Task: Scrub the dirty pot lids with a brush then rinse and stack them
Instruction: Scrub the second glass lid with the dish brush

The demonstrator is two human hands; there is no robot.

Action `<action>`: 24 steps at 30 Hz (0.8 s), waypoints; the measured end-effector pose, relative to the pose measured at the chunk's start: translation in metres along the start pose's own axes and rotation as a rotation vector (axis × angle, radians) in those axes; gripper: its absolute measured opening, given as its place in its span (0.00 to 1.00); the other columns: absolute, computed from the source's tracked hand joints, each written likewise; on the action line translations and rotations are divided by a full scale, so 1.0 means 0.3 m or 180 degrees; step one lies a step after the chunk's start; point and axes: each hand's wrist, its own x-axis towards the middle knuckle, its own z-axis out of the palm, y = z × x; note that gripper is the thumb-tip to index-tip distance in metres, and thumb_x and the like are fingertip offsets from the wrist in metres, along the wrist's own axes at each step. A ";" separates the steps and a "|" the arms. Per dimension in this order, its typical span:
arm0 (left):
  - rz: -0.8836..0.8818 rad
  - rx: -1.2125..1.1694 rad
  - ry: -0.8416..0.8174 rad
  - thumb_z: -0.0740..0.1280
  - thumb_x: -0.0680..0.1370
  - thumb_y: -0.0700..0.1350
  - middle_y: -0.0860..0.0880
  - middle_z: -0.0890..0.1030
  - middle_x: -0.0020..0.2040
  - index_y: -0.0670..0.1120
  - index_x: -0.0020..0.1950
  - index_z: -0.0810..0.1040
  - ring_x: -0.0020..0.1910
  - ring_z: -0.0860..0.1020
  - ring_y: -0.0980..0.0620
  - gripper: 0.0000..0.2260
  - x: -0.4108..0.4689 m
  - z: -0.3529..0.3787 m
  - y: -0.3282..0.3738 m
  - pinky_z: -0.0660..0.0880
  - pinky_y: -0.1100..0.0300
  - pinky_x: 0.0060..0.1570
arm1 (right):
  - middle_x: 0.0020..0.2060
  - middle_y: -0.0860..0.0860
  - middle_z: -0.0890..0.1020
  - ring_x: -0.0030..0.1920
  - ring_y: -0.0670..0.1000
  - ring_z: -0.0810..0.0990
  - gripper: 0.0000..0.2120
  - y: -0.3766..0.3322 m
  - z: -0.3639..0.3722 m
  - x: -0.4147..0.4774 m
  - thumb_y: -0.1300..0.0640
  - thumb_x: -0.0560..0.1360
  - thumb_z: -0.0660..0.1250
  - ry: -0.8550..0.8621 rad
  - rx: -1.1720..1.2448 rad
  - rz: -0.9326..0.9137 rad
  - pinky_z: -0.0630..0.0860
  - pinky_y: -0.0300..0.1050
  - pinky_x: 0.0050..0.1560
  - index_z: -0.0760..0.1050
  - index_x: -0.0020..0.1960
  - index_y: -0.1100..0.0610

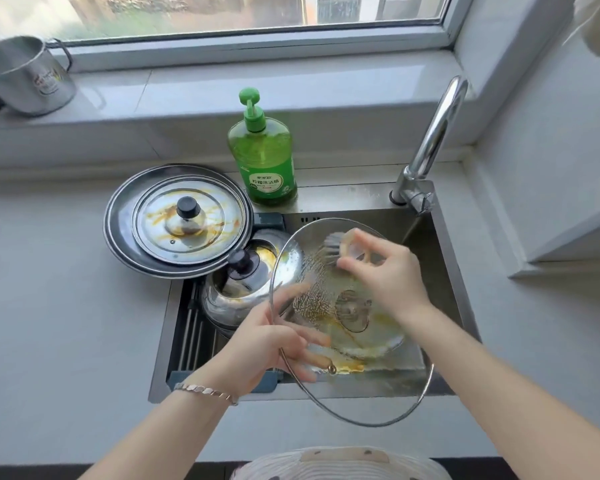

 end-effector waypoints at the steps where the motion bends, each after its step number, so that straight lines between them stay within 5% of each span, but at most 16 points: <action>1: -0.0003 0.0045 -0.0023 0.61 0.63 0.31 0.31 0.81 0.47 0.54 0.67 0.68 0.40 0.82 0.33 0.34 -0.002 0.003 -0.004 0.81 0.49 0.32 | 0.53 0.46 0.81 0.45 0.41 0.74 0.26 0.008 -0.028 0.027 0.49 0.68 0.74 0.0219 -0.0033 0.0252 0.70 0.35 0.48 0.74 0.65 0.49; 4: -0.0044 0.0145 -0.0069 0.61 0.64 0.31 0.32 0.81 0.47 0.54 0.66 0.67 0.40 0.82 0.35 0.32 0.010 0.018 -0.004 0.80 0.51 0.31 | 0.48 0.51 0.83 0.42 0.47 0.78 0.21 0.010 -0.013 -0.035 0.51 0.69 0.74 0.0036 0.0035 0.0149 0.74 0.41 0.43 0.75 0.60 0.41; 7: -0.0045 0.0213 -0.0157 0.61 0.65 0.31 0.34 0.82 0.47 0.53 0.64 0.69 0.40 0.82 0.36 0.30 0.015 0.016 0.002 0.80 0.53 0.31 | 0.37 0.40 0.80 0.29 0.39 0.74 0.23 -0.022 0.031 -0.128 0.54 0.66 0.76 -0.0702 0.0286 -0.0261 0.71 0.31 0.32 0.75 0.58 0.40; 11: -0.0119 0.0379 -0.0220 0.61 0.65 0.32 0.35 0.83 0.46 0.55 0.66 0.64 0.40 0.83 0.37 0.32 0.007 0.023 0.001 0.80 0.53 0.32 | 0.43 0.43 0.81 0.49 0.51 0.80 0.23 0.018 -0.019 -0.021 0.52 0.67 0.75 0.0180 0.0238 0.0207 0.78 0.46 0.52 0.77 0.61 0.48; 15: -0.0165 0.0481 -0.0360 0.61 0.66 0.32 0.35 0.83 0.49 0.54 0.69 0.63 0.43 0.82 0.35 0.34 0.009 0.027 0.006 0.80 0.52 0.34 | 0.42 0.38 0.80 0.31 0.40 0.72 0.24 -0.034 0.020 -0.092 0.53 0.66 0.76 -0.0354 0.0400 -0.0354 0.77 0.40 0.40 0.77 0.60 0.44; 20: -0.0208 0.0484 -0.0388 0.61 0.65 0.31 0.34 0.82 0.49 0.55 0.67 0.64 0.42 0.82 0.35 0.33 0.002 0.026 0.000 0.81 0.51 0.34 | 0.56 0.44 0.79 0.50 0.41 0.76 0.28 -0.022 -0.023 -0.018 0.50 0.67 0.75 0.0211 0.0355 0.0031 0.73 0.39 0.55 0.74 0.65 0.49; 24: -0.0175 0.0472 -0.0420 0.61 0.66 0.31 0.34 0.82 0.51 0.56 0.67 0.66 0.44 0.82 0.34 0.33 0.005 0.013 0.004 0.80 0.53 0.34 | 0.54 0.44 0.82 0.31 0.36 0.73 0.23 -0.045 0.032 -0.123 0.54 0.66 0.76 -0.0540 0.0515 -0.0467 0.72 0.32 0.38 0.77 0.59 0.44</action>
